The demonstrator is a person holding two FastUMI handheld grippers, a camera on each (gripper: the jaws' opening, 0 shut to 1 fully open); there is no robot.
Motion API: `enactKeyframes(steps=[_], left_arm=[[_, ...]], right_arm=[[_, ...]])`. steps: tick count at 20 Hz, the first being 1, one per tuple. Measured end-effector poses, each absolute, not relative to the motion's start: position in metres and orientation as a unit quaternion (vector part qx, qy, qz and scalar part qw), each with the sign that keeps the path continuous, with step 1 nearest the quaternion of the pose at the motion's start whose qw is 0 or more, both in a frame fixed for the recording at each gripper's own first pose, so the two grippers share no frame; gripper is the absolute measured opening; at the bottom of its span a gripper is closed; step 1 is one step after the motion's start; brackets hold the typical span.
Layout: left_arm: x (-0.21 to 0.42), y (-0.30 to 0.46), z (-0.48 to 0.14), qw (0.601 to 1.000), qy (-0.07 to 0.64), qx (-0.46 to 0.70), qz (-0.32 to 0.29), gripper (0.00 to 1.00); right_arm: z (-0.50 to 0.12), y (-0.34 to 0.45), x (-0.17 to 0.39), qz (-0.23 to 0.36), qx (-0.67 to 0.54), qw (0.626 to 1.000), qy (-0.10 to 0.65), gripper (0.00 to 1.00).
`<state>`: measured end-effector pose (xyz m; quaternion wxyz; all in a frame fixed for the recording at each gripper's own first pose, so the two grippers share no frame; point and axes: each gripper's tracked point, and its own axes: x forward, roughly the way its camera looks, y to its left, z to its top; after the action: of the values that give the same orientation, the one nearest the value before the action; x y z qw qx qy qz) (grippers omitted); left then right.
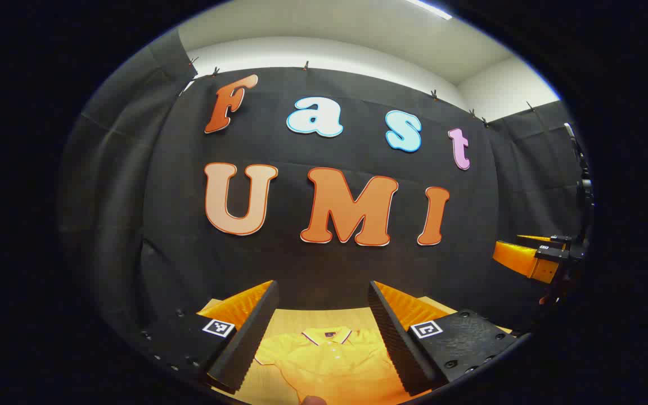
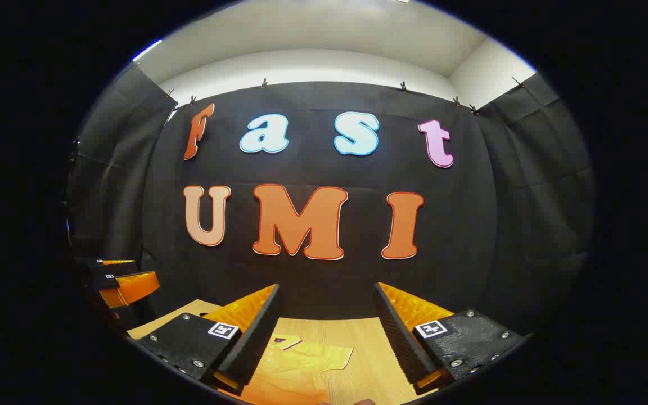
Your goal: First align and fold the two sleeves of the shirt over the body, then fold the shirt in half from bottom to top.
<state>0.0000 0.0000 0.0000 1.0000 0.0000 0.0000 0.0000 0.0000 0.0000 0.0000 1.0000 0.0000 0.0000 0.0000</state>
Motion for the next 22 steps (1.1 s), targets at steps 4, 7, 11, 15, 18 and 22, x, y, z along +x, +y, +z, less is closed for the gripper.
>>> enactKeyframes(steps=[4,7,11,15,18,22], left_arm=[[0.004,-0.024,-0.015,1.0,0.005,0.023,0.007,0.97],[0.018,-0.033,-0.022,0.999,0.014,0.023,0.026,0.97],[0.035,-0.027,-0.022,0.998,0.017,0.039,0.053,0.98],[0.039,-0.031,-0.034,0.998,0.037,0.026,0.052,0.98],[0.042,-0.017,-0.034,0.996,0.037,0.03,0.071,0.97],[0.042,-0.02,-0.027,0.996,0.021,0.028,0.077,0.97]], right_arm=[[-0.02,0.009,0.008,0.027,-0.007,1.0,0.006,0.98],[-0.024,0.016,0.02,0.046,-0.025,0.999,-0.001,0.98],[-0.035,0.027,0.044,0.073,-0.021,0.997,0.006,0.98],[-0.043,0.029,0.049,0.096,-0.025,0.995,0.021,0.98],[-0.058,0.026,0.056,0.102,-0.02,0.994,0.044,0.98],[-0.088,0.016,0.081,0.082,-0.024,0.994,0.068,0.98]])
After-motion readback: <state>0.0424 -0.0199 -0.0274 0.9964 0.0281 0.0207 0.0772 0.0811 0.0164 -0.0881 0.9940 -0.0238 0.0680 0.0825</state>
